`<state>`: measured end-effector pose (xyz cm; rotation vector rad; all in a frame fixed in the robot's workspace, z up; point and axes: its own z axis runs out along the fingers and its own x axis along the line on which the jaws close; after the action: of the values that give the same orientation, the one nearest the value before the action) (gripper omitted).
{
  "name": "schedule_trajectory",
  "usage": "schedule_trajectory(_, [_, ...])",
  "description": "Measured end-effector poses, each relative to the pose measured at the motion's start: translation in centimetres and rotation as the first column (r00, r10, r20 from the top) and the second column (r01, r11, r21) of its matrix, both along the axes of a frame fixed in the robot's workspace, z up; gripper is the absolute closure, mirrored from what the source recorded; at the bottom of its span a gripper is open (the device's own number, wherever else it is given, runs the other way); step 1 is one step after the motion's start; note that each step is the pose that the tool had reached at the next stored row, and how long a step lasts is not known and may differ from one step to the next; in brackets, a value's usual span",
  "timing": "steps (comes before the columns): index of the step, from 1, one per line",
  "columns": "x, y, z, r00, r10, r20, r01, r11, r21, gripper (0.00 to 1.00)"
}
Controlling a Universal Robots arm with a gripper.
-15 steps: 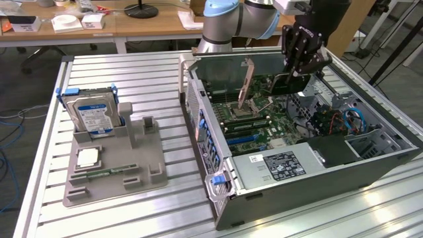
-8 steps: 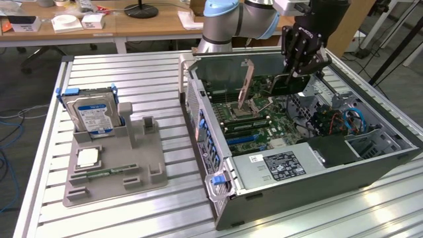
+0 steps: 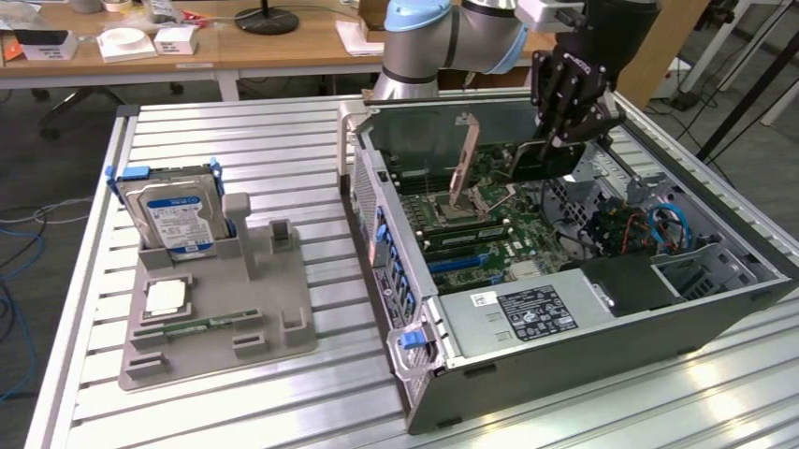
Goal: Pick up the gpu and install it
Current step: 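Insert the gpu into the slot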
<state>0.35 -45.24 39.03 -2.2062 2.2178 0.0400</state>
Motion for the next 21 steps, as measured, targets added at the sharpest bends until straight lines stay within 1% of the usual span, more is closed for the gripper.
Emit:
schedule_trajectory(9, [0.0,-0.03,-0.22,1.0,0.0,0.0,0.0,1.0,-0.0001,0.74])
schedule_trajectory(10, [0.0,-0.03,-0.47,1.0,0.0,0.0,0.0,1.0,0.0,0.74])
schedule_trajectory(21, [0.0,-0.03,-0.69,1.0,0.0,0.0,0.0,1.0,0.0,0.74])
